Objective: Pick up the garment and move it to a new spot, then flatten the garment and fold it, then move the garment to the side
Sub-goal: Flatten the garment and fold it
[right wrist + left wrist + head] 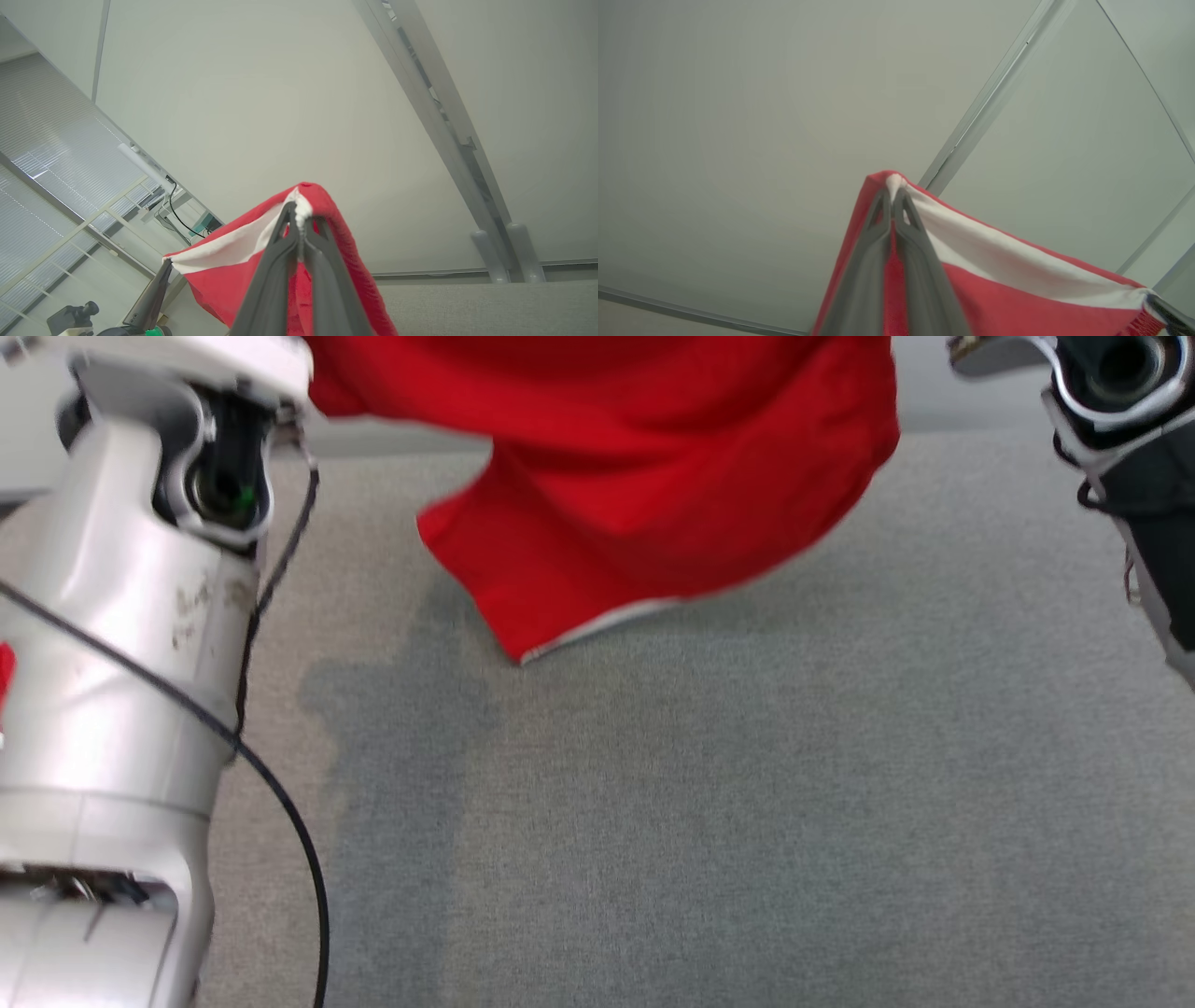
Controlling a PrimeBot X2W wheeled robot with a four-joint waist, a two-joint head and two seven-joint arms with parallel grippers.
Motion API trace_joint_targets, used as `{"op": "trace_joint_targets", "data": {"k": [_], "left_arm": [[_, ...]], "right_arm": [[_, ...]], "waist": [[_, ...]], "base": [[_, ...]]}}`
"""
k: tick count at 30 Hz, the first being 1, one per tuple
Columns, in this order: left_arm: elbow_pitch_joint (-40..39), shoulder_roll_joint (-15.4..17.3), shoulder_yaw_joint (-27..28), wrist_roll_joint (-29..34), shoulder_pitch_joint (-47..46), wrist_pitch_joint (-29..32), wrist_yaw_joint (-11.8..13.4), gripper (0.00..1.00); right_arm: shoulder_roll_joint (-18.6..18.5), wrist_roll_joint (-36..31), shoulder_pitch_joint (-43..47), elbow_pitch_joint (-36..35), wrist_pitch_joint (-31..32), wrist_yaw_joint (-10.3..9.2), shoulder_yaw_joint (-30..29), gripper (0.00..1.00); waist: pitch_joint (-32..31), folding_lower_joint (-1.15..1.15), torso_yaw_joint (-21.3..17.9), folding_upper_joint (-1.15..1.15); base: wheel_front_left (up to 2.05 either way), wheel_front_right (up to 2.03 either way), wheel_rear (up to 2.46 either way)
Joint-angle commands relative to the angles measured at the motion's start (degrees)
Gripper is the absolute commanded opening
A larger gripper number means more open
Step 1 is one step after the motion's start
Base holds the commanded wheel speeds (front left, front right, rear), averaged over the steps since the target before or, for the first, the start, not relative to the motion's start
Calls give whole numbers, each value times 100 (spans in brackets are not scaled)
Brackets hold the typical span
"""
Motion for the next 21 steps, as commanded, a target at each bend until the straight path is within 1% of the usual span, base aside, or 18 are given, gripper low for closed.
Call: {"op": "trace_joint_targets", "data": {"k": [1,5,6,9,11,14,16,18,21], "left_arm": [[104,26,-79,126,-295,-64,21,0],[419,-50,-138,293,-1157,-358,21,0],[419,-50,-138,293,-1157,-358,21,0],[607,-120,-115,364,-1718,-677,-42,0],[685,-171,-66,374,-2049,-842,-91,0],[754,-252,32,436,-2368,-969,-184,0],[702,-298,129,513,-2515,-992,-224,0],[495,-321,314,668,-2536,-997,-272,0],[356,-366,495,886,-2185,-989,-326,0]], "right_arm": [[44,-239,-247,-12,-257,10,81,0],[-5,-925,-829,64,-1209,9,350,0],[-5,-925,-829,64,-1209,9,350,0],[-9,-1400,-1231,210,-1983,10,601,0],[-28,-1612,-1481,298,-2285,9,717,0],[-62,-1876,-1737,448,-2458,9,694,0],[-144,-2161,-1926,378,-2480,9,406,0],[-158,-2545,-1811,207,-2475,9,113,0],[-154,-3029,-1415,56,-2473,4,-228,0]], "waist": [[580,0,6,0],[1082,0,66,0],[1082,0,66,0],[1401,0,141,0],[1613,0,211,0],[1867,0,309,0],[2066,0,376,0],[2264,0,429,0],[2476,0,488,0]], "base": [[0,0,0],[0,0,0],[0,0,0],[0,0,0],[0,0,0],[0,0,0],[0,0,0],[0,0,0],[0,0,0]]}}
